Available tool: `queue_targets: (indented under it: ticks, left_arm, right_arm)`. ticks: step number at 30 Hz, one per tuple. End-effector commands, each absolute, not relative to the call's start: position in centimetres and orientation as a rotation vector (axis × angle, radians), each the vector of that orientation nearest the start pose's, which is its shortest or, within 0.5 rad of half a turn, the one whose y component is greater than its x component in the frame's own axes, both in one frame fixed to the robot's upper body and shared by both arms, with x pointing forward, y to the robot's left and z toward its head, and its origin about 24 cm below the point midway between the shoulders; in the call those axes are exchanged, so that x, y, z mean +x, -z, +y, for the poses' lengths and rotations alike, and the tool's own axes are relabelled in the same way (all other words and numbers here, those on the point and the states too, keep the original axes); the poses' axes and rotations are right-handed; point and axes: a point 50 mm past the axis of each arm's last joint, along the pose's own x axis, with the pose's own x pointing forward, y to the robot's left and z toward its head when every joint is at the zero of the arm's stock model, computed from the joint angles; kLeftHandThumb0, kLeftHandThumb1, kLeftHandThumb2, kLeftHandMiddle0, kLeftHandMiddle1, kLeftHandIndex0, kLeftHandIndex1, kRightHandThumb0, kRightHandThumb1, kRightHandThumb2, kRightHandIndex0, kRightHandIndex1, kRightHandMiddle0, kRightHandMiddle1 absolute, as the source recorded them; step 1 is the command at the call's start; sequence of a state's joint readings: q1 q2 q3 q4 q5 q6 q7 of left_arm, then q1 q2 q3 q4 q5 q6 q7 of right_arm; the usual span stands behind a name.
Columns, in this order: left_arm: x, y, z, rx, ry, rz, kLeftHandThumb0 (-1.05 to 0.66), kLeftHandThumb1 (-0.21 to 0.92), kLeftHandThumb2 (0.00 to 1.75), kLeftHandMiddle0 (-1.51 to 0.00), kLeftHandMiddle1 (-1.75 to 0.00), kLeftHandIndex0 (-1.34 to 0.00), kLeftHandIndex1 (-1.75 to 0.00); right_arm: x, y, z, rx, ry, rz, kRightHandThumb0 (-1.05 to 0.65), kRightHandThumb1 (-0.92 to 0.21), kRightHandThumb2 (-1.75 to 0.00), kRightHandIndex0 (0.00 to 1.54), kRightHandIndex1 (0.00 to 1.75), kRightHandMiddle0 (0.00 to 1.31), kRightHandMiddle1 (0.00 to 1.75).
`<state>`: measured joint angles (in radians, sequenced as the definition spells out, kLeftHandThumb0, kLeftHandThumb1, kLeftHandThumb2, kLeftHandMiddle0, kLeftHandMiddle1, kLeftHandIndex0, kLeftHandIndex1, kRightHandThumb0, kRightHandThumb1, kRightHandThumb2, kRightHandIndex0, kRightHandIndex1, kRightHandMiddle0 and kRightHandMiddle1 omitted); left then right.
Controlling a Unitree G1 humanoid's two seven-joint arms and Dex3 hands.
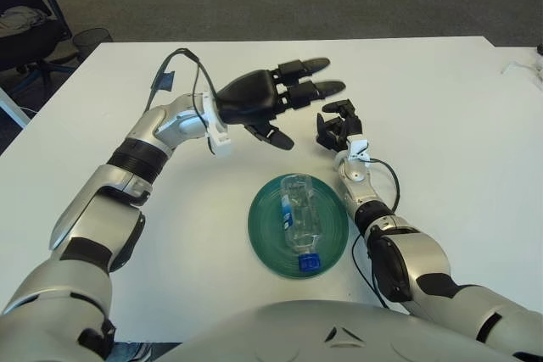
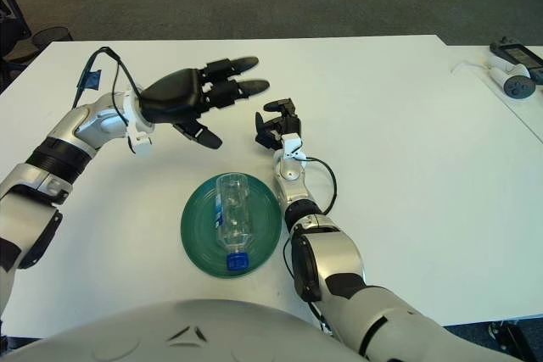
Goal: Put the bottle into the plate.
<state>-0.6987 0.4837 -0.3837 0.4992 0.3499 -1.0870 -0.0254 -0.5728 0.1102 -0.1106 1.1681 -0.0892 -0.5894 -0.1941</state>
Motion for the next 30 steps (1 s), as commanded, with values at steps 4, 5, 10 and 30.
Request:
queue_targets:
  ticks: [4, 5, 10, 30]
  left_arm:
    - [30.8, -13.8, 17.3, 0.222, 0.038, -0.858, -0.62, 0.92, 0.76, -0.4, -0.38, -0.02, -1.09]
    - [30.6, -13.2, 17.7, 0.204, 0.005, -0.832, -0.62, 0.92, 0.77, -0.4, -0.41, -0.03, -1.1]
    - [29.9, -10.7, 19.4, 0.106, -0.141, -0.708, -0.61, 0.92, 0.82, -0.43, -0.69, -0.15, -1.19]
    - [27.6, -4.4, 21.0, -0.032, -0.385, -0.442, -0.41, 0.84, 0.68, -0.59, -1.13, -0.28, -1.66]
  right_arm:
    - [23.9, 10.1, -11.5, 0.069, -0.01, 0.567, 0.0, -0.59, -0.87, 0.52, 1.58, 0.38, 1.53]
    - [23.9, 10.1, -11.5, 0.069, -0.011, 0.565, 0.0, -0.58, -0.87, 0.52, 1.58, 0.38, 1.52]
    - [23.8, 10.0, -11.3, 0.073, -0.029, 0.548, 0.0, -0.57, -0.89, 0.52, 1.61, 0.37, 1.52]
    - [23.7, 10.2, -11.6, 0.049, -0.048, 0.564, 0.0, -0.71, -0.72, 0.36, 1.57, 0.36, 1.58]
